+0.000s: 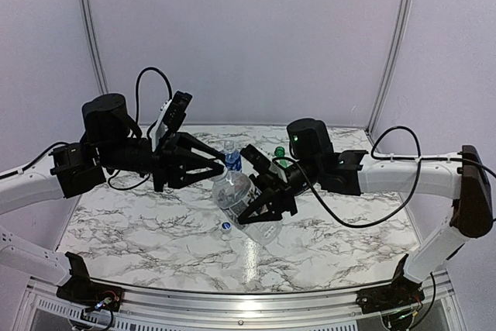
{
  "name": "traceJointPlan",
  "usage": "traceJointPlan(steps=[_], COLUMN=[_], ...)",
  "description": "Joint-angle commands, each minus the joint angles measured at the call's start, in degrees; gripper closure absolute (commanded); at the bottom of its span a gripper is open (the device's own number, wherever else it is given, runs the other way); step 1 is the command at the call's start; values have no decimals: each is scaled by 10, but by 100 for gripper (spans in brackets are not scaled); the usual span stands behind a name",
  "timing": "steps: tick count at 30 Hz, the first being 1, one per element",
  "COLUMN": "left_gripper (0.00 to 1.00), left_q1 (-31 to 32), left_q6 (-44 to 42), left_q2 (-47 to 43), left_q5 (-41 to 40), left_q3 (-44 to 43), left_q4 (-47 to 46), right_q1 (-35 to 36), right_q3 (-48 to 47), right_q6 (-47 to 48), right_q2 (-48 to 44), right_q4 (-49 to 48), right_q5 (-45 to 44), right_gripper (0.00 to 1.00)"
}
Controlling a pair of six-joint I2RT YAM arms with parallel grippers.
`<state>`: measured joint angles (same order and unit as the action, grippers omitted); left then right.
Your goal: Unscrew the bottle caps
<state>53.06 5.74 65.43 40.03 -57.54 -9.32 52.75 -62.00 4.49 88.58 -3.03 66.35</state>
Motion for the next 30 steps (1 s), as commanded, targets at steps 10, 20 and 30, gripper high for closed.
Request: traceJointPlan(steps=[10, 20, 30], left_gripper=[98, 83, 31], left_q1=[21, 31, 14], left_q6=[188, 235, 139], left_q2=[-17, -10, -44], left_q5=[-353, -442, -291], left_q3=[12, 3, 3], left_q4=[1, 10, -3], right_q1=[-4, -1, -3], right_q3=[-25, -4, 3], right_q6=[-6, 2, 30], right_q2=[-56, -54, -56], right_q4=[28, 1, 15], right_q5=[-440, -460, -261], right_gripper=[76, 76, 76])
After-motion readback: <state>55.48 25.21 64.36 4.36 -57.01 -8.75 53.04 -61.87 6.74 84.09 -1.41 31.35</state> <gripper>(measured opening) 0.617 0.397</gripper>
